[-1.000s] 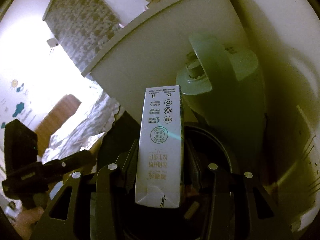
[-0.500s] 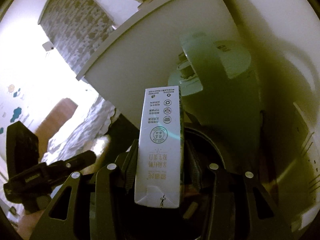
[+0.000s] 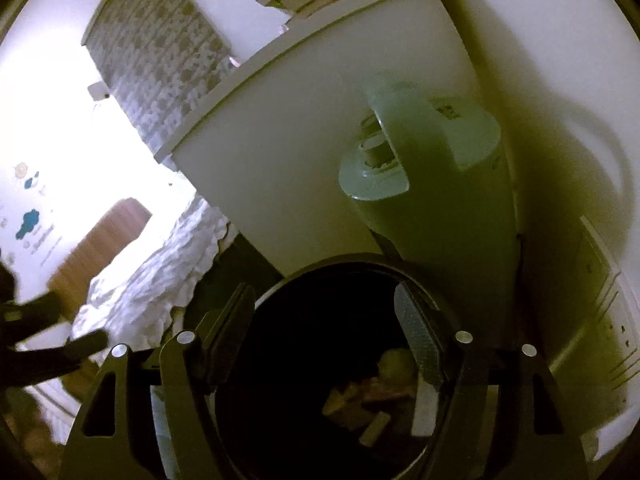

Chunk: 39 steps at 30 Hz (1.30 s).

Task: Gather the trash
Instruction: 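Move both items over the black bin and open both tools to drop them, then grasp the white mailer bag with the left tool while the right tool grasps a dark wrapper, carry toward bin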

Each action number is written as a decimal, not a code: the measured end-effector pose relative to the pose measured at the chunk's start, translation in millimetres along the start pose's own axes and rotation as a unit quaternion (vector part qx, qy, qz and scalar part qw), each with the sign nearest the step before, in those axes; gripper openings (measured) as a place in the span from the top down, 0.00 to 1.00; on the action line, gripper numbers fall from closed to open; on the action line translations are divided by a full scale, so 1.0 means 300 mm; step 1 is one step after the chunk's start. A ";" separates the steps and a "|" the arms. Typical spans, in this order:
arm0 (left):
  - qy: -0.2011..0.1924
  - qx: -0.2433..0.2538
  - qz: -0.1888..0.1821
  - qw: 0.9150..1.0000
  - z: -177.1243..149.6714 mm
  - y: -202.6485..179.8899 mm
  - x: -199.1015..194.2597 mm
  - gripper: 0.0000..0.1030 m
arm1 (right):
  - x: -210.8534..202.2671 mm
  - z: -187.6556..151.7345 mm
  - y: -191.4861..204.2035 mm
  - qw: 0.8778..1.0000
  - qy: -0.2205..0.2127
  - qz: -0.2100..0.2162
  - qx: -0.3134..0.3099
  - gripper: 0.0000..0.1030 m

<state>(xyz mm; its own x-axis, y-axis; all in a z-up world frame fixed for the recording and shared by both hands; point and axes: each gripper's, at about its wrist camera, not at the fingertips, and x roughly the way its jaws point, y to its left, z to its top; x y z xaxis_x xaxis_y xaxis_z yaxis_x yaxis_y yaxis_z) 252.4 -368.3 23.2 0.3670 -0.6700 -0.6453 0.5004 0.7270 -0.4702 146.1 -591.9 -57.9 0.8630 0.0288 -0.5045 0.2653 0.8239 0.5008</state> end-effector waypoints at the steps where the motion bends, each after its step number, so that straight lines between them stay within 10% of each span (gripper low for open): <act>1: -0.004 0.002 0.002 1.000 -0.019 -0.011 -0.047 0.17 | 0.000 -0.006 0.005 1.000 0.002 -0.001 -0.003 0.30; 7: -0.040 0.020 0.028 0.999 -0.215 0.022 -0.395 0.09 | -0.017 -0.042 0.078 0.999 0.019 0.012 -0.038 0.30; 15: -0.033 -0.052 0.147 0.987 -0.513 0.423 -0.761 0.09 | -0.121 -0.192 0.325 0.984 0.074 0.125 -0.103 0.23; 23: -0.015 -0.173 0.163 0.971 -0.619 0.720 -0.778 0.09 | -0.104 -0.384 0.816 0.919 0.221 0.243 -0.220 0.12; 31: -0.019 -0.208 0.162 0.964 -0.610 0.799 -0.722 0.08 | 0.034 -0.573 1.259 0.832 0.286 0.227 -0.418 0.09; 39: -0.014 -0.199 0.179 0.963 -0.630 0.797 -0.733 0.08 | 0.240 -0.699 1.337 0.809 0.333 0.147 -0.462 0.09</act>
<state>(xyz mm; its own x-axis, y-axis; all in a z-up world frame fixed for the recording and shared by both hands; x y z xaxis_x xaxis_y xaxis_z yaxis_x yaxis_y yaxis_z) 143.1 -18.8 -61.1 0.4843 -0.3653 -0.7950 -0.0011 0.9084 -0.4181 224.5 -140.7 -40.9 0.3266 0.3447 -0.8801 -0.6095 0.7885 0.0826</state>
